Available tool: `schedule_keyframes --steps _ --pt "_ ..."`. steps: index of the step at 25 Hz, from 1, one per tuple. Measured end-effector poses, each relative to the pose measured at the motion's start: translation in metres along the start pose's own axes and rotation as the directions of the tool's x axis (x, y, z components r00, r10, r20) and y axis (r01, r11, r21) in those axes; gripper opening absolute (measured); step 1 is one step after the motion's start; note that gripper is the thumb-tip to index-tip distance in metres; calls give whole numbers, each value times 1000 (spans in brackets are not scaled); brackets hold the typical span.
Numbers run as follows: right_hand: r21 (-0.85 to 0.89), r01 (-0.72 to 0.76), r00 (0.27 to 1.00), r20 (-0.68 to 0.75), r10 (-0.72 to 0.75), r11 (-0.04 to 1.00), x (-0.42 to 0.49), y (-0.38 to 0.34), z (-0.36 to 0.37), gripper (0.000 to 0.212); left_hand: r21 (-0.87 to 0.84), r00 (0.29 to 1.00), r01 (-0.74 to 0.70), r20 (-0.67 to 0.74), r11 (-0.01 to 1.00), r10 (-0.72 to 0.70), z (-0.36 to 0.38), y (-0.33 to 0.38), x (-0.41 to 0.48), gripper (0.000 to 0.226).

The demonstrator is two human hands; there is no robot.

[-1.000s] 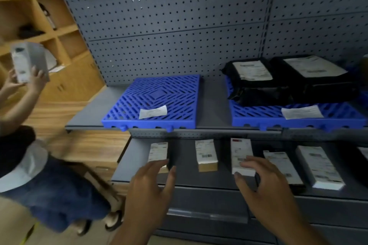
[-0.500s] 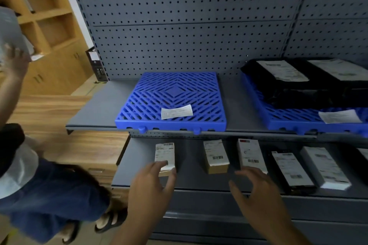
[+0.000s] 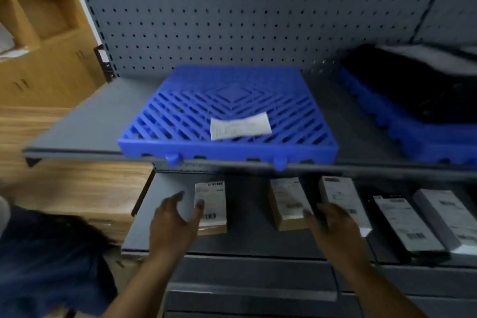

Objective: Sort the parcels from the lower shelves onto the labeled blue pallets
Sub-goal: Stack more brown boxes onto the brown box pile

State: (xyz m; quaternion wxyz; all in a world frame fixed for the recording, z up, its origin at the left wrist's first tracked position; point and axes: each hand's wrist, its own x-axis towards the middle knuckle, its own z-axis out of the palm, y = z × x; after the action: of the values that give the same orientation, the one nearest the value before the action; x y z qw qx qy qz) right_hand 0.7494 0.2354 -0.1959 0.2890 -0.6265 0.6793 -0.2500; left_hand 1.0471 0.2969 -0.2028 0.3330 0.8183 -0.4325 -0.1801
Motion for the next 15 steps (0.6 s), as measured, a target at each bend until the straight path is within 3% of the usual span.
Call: schedule_keyframes --steps 2,5,7,8,10,12,15 --pt "88 -20 999 -40 23 996 45 31 35 54 -110 990 138 27 984 -135 39 -36 30 99" --pt "207 -67 995 -58 80 976 79 67 75 75 -232 975 209 126 950 -184 84 -76 46 113" --pt "196 -133 987 -65 149 971 86 71 88 100 -260 966 225 182 939 -181 100 -89 50 102" --pt "182 -154 986 -35 163 971 85 67 90 100 -249 969 204 190 947 -159 106 -92 51 89" --pt "267 -192 981 34 190 944 82 64 93 63 -284 972 171 206 944 -114 110 -90 48 70" --pt "363 -141 990 28 141 921 72 58 99 27 -366 976 133 208 921 -59 110 -81 39 59" --pt "474 -5 991 -118 69 881 50 65 112 29 -423 981 38 187 905 47 116 -77 29 60"
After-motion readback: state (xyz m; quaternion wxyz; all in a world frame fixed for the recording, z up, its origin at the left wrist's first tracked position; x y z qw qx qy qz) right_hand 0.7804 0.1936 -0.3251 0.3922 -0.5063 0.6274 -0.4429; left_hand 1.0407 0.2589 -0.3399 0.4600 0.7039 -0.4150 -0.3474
